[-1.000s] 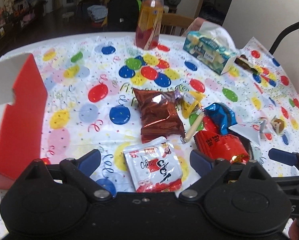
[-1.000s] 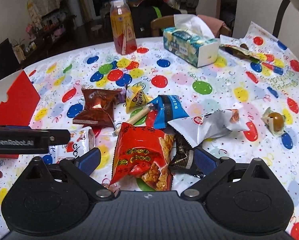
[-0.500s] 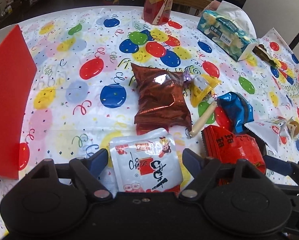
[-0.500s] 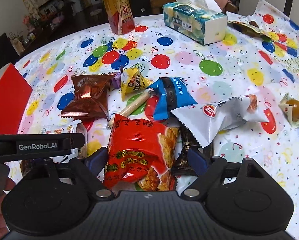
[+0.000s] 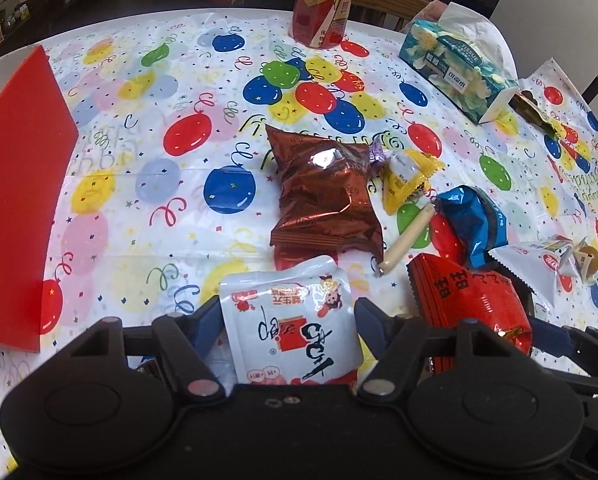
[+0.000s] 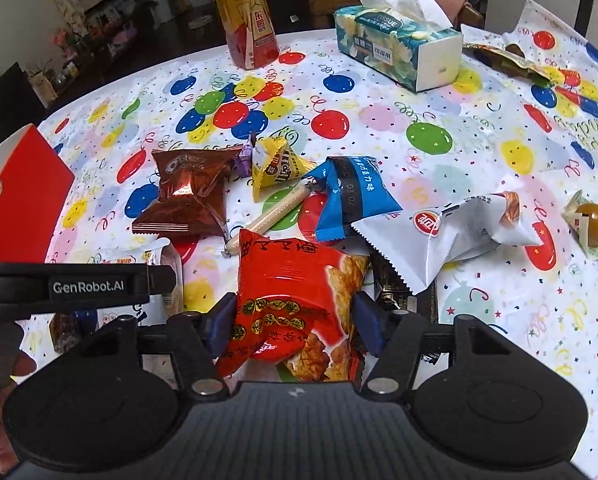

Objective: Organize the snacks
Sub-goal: 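Grasp the white snack packet with the left tool while the right tool grasps the red chip bag, then carry the white packet with the left tool while the right tool carries the red bag into the box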

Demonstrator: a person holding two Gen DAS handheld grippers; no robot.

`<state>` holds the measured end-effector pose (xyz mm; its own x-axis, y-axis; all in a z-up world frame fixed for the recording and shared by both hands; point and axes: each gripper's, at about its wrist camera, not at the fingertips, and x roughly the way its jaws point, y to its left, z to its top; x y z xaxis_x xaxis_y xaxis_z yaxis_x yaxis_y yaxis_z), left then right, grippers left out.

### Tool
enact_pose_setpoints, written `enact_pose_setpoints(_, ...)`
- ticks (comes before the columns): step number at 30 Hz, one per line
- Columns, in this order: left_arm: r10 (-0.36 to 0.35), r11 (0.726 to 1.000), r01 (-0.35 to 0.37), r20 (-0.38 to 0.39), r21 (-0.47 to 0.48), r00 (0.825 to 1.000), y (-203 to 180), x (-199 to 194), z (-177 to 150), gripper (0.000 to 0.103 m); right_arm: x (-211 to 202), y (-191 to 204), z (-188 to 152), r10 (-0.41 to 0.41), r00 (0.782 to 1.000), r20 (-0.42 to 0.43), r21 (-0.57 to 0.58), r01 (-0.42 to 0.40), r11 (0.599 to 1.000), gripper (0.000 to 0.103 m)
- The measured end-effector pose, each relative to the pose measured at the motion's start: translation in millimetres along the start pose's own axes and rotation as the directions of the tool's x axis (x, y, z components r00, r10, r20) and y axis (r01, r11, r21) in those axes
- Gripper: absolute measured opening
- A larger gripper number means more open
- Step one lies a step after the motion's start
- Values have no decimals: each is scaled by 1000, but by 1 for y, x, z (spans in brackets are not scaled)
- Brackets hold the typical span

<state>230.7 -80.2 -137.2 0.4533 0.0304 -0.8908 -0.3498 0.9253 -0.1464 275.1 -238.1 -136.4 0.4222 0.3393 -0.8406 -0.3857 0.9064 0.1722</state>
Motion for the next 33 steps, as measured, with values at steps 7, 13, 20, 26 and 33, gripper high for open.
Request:
enact_pose_setpoints(7,7,1000,-7,-6,0,1000,3,-9,-9,65,-17,-3,0,18,999,29,-35,-17,999,59)
enact_pose_setpoints(13,-5,1000,5,12,-2,1000,4,-26,-13,65,-30,-4,-1,35,999,29,-45,-34,998,58)
enact_pose_setpoints(20,-23,999,24,37,-22,999,10,-55,-14,65,-48,2,2,47,998,46,-78,-43,996,58)
enact_pose_setpoints(26,-60,998,62,70,-23,996,25,-88,-11,65,-68,23,8,63,995,75,-120,-54,991,58)
enact_pose_setpoints(33,-52,999,53,96,-8,994,58,-124,-3,65,-90,70,16,89,990,106,-167,-70,983,58)
